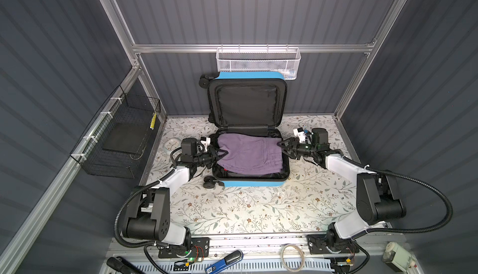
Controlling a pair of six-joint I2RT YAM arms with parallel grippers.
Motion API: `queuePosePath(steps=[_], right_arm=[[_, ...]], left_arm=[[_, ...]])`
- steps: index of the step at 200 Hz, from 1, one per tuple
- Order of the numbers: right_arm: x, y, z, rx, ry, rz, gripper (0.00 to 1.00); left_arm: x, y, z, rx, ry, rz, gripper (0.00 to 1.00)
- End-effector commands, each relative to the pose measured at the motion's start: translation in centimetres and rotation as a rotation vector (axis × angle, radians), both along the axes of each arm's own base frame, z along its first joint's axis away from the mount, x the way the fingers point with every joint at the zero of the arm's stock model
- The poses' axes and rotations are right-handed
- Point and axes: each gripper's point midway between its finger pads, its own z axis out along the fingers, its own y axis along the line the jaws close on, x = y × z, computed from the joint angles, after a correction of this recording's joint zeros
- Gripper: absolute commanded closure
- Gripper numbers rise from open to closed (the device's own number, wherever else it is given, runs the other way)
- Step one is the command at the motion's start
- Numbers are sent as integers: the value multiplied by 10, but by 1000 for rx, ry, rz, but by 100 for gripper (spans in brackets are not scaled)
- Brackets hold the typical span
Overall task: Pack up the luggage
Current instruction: 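Lower the purple trousers into the suitcase with both grippers and release, then press the purple trousers flat inside the suitcase with both grippers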
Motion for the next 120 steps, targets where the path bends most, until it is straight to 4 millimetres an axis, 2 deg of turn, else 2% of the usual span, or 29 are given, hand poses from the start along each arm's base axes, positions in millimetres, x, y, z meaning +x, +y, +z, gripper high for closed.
queuePosePath(steps=[1,23,42,75,104,120], right_arm=[[-10,-10,4,-90,-28,-16,45],[-12,-20,11,-168,-43,-47,43],[-12,-31,16,-251,-48,-83,40],[-11,-38,33,-305,-95,-98,39],[-10,-40,45,-330,-124,-95,39],[-10,-39,51,-333,-140,-89,39]], left_arm=[[-5,3,11,60,-45,-4,49],[-2,7,19,103,-68,0,17],[0,7,27,125,-85,1,1],[4,13,44,182,-117,16,0],[6,32,60,346,-146,56,0],[6,38,75,404,-187,60,0]])
